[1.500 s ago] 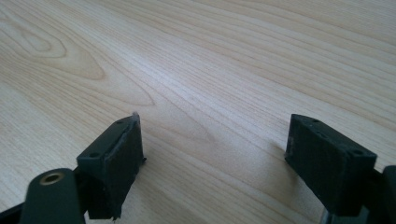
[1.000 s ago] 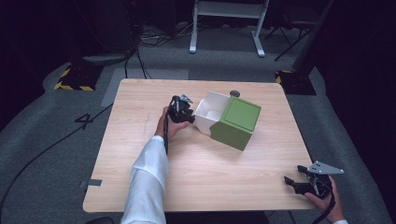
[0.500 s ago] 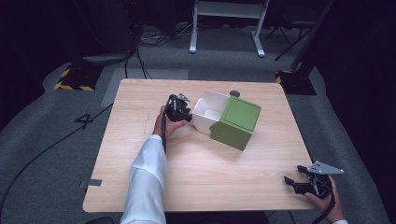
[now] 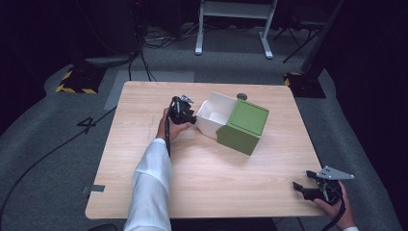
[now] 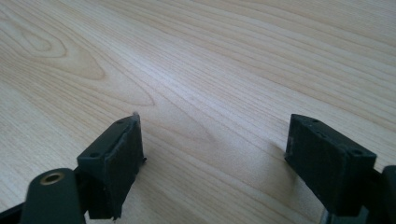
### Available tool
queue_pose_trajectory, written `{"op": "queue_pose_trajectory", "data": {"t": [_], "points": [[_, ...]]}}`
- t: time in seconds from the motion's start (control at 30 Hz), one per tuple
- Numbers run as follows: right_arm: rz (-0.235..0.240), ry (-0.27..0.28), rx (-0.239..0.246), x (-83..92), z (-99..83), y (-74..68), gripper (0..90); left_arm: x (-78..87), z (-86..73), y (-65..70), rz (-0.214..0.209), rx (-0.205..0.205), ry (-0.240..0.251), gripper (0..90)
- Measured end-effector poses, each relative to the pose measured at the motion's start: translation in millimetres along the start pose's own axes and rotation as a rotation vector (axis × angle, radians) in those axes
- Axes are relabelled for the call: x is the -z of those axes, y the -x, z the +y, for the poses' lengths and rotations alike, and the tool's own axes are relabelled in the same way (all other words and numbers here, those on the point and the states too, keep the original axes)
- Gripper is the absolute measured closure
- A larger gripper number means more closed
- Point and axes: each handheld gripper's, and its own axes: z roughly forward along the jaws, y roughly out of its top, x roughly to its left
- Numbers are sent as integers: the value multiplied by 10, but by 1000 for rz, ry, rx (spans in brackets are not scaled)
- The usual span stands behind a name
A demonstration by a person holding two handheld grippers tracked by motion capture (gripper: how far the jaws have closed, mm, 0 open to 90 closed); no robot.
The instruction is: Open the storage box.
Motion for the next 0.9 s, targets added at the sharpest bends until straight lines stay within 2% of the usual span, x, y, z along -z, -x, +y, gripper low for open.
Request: {"op": "queue_pose_trajectory", "data": {"t": [0.2,0.33,0.4,0.57,0.7,0.83,0.9], "points": [[0,0,0,0,0,0,190,17,17,-12,23,3,1,514],[0,0,0,0,0,1,190,53,38,-1,57,3,13,498],[1,0,-1,0,0,1,190,96,58,1,75,-10,17,491],[0,0,0,0,0,0,190,270,91,-24,104,-6,34,461],[1,0,-1,-1,0,1,190,406,92,-53,127,-18,37,442],[1,0,-1,-1,0,2,190,518,73,-60,145,-4,44,401],[2,0,-2,-1,0,4,190,560,60,-58,152,-14,35,378]]}}
